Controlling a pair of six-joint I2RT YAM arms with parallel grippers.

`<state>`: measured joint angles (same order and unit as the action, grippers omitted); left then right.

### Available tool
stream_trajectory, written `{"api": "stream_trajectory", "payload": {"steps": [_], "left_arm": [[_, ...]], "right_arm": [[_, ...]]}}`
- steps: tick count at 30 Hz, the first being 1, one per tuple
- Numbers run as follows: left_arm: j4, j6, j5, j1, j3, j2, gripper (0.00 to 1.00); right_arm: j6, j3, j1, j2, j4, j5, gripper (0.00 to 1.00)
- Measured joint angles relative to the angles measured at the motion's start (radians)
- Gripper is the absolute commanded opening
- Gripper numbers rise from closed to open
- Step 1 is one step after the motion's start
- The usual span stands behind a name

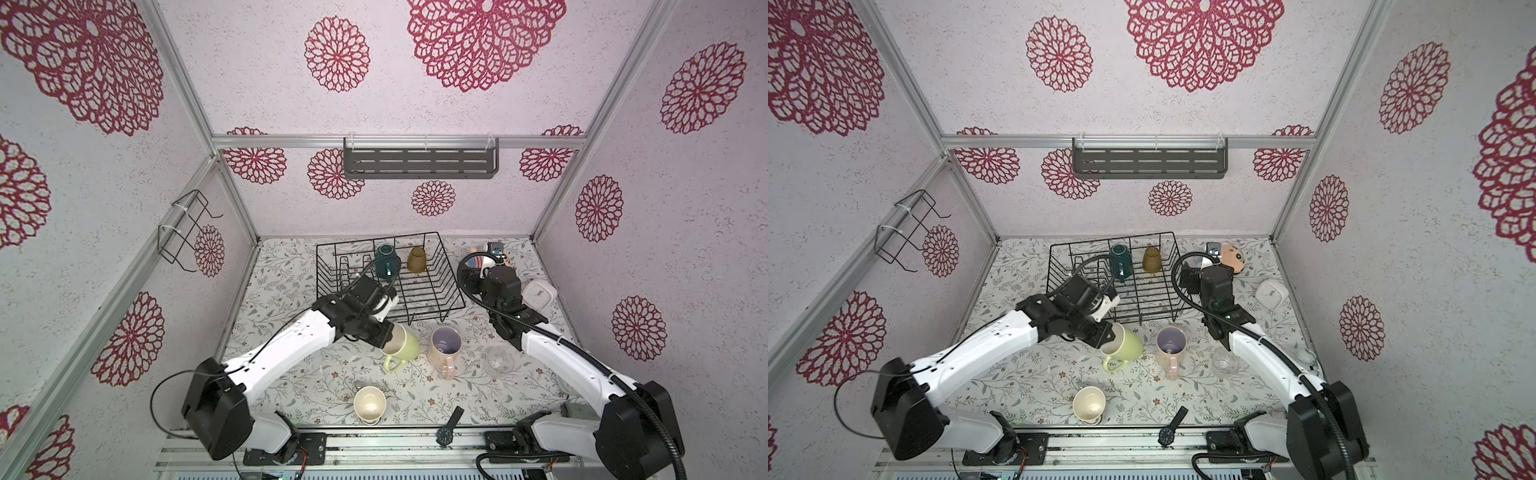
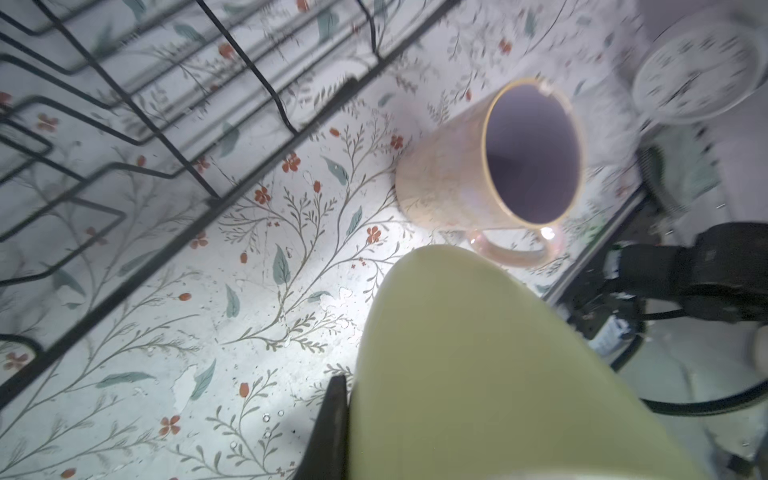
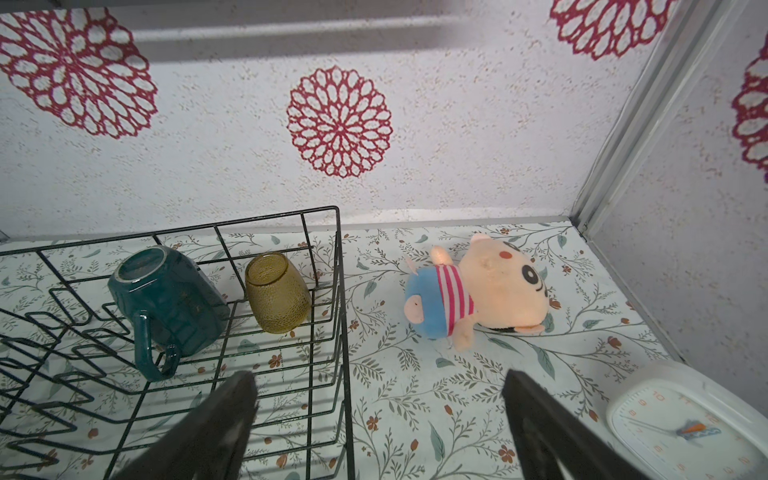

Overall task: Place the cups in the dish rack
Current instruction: 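Lift the light green mug over the rack toward the right gripper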

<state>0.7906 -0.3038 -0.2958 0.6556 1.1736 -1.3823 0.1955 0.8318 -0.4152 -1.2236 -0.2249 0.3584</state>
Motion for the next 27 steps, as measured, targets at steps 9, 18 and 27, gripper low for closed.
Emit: {"api": "stream_trajectory", "payload": {"steps": [9, 18, 27], "left_arm": [[-0.239, -0.16, -0.401, -0.32, -0.047, 0.067, 0.0], [-0.386, -0.315, -0.707, -0.36, -0.048, -0.034, 0.0], [-0.436, -0.363, -0.84, -0.353, -0.048, -0.034, 0.0]], "right_arm": [[-0.002, -0.137, 0.003, 0.111, -0.196, -0.205, 0.99], [-0.166, -0.239, 0.002, 0.116, -0.335, -0.687, 0.99], [-0.446, -0.338, -0.007, 0.136, -0.439, -1.004, 0.99]]}}
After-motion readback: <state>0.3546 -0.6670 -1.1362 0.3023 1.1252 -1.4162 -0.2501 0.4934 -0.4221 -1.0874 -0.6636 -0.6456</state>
